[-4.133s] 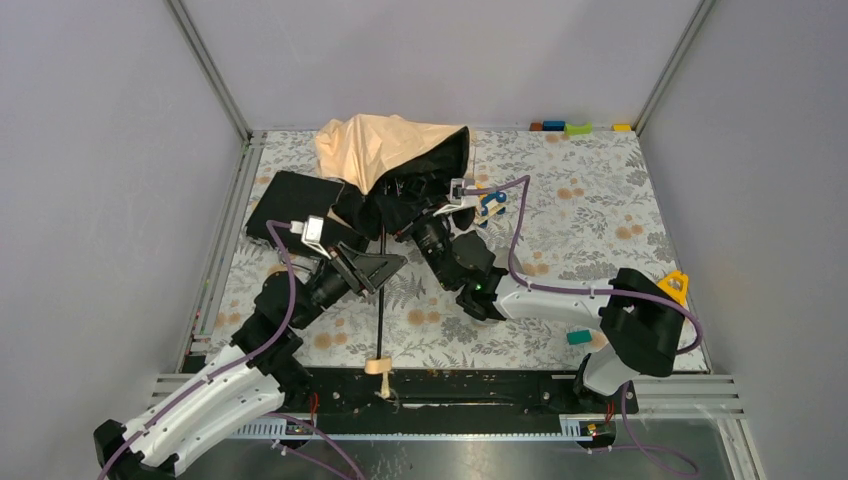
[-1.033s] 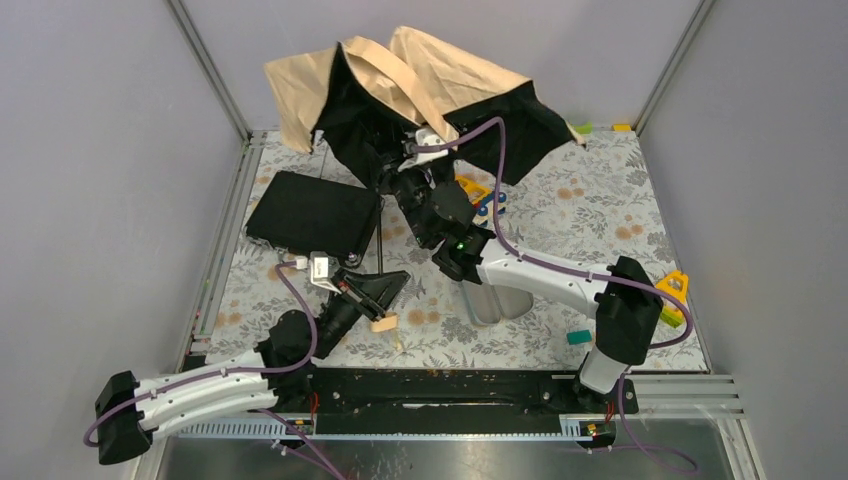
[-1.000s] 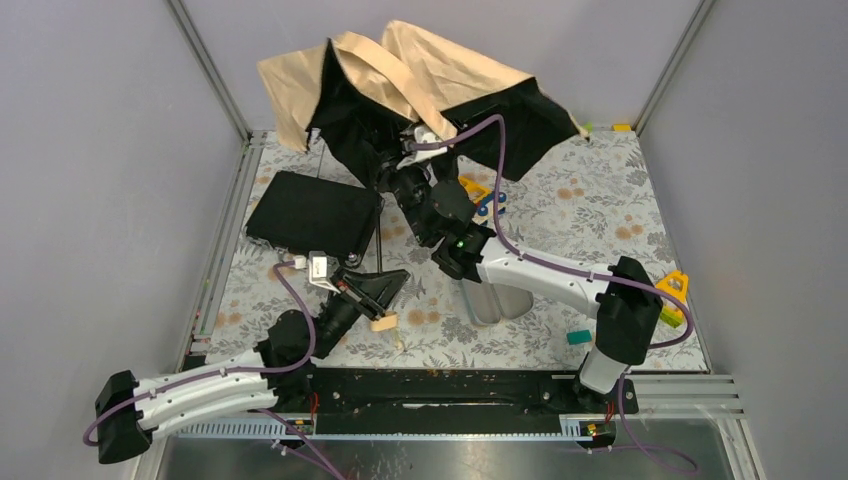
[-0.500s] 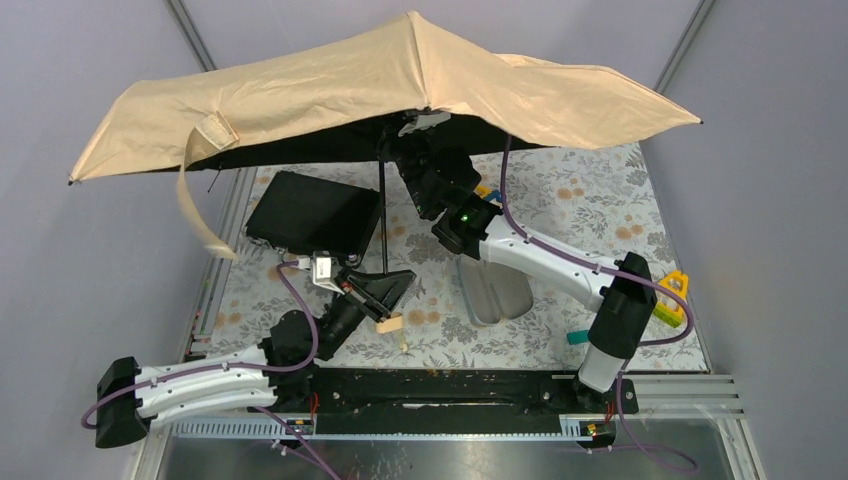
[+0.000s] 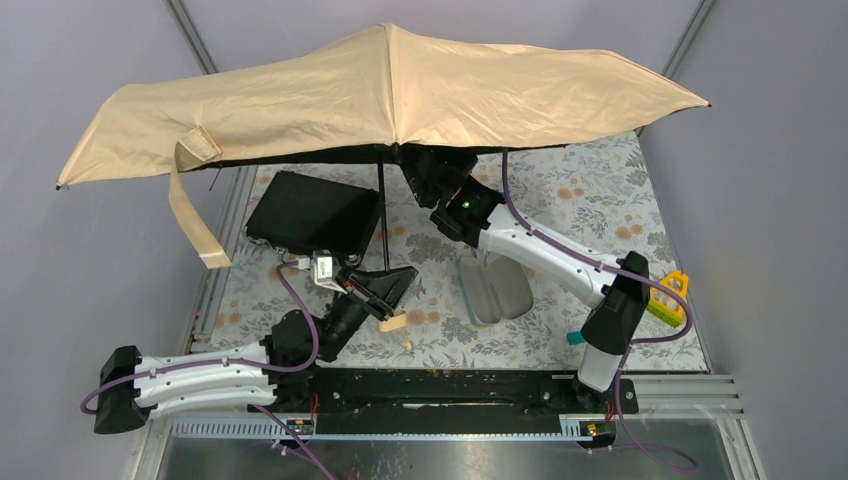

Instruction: Open the umbrella

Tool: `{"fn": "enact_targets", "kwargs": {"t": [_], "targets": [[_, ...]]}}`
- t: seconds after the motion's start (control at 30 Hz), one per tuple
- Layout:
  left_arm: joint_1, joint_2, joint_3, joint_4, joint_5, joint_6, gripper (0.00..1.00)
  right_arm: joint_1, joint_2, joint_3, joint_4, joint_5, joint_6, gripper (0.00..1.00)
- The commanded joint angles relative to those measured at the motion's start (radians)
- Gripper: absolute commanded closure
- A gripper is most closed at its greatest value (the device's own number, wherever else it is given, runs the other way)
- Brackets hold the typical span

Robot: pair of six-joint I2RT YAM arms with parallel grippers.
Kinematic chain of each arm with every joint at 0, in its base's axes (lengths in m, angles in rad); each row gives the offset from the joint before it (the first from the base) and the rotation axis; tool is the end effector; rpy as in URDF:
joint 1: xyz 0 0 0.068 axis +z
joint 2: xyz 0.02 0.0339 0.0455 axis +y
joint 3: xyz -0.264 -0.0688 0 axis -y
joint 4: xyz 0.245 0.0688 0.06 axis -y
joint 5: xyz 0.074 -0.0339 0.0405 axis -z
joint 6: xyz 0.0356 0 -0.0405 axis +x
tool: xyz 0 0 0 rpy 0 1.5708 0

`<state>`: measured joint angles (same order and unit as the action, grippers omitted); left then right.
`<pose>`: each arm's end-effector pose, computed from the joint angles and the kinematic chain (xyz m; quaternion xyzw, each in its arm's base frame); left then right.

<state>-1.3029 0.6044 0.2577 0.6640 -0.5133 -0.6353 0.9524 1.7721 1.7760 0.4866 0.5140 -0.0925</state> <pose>0.0575 -0.1433 0.2695 -0.0084 0.6034 -0.5616 0.5662 0.2520 0.3241 0.4826 -0.0593 0.5398 0.2269 0.8085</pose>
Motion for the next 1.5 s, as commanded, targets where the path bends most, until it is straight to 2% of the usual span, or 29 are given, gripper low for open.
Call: {"fn": "enact_targets", "kwargs": {"t": [0.0,0.37,0.53,0.6,0.77,0.83,0.93,1.1,1.17,1.2,1.37,1.47], "targets": [[-0.195,0.038,-0.099,-0.249,0.414,0.185,1.00,-0.397,-0.017,0.276,0.515,0.346,-0.203,1.00],[-0.320,0.074,-0.133,-0.206,0.314,0.148,1.00,-0.411,0.084,0.484,0.418,0.361,-0.213,1.00],[-0.370,0.062,-0.129,-0.220,0.222,0.140,1.00,-0.422,0.110,0.546,0.378,0.383,-0.208,1.00],[-0.371,0.048,-0.102,-0.234,0.150,0.147,1.00,-0.414,0.037,0.373,0.379,0.336,-0.138,1.00],[-0.353,0.077,0.058,-0.290,-0.135,0.170,1.00,-0.377,-0.231,-0.098,0.305,0.149,0.139,1.00],[-0.324,0.107,0.118,-0.290,-0.171,0.172,1.00,-0.319,-0.301,-0.240,0.316,0.121,0.151,0.98],[-0.243,0.151,0.169,-0.255,-0.125,0.125,1.00,-0.226,-0.370,-0.414,0.384,0.128,0.101,0.89],[-0.182,0.197,0.193,-0.189,-0.067,0.106,1.00,-0.171,-0.447,-0.579,0.410,0.147,0.157,0.82],[-0.178,0.214,0.213,-0.182,-0.055,0.115,1.00,-0.164,-0.479,-0.635,0.406,0.138,0.198,0.67],[-0.179,0.219,0.219,-0.177,-0.051,0.120,1.00,-0.161,-0.492,-0.657,0.408,0.140,0.211,0.63],[-0.178,0.239,0.243,-0.158,-0.052,0.131,1.00,-0.152,-0.542,-0.731,0.404,0.149,0.257,0.48],[-0.176,0.246,0.251,-0.158,-0.058,0.135,1.00,-0.142,-0.565,-0.771,0.403,0.150,0.285,0.43]]}}
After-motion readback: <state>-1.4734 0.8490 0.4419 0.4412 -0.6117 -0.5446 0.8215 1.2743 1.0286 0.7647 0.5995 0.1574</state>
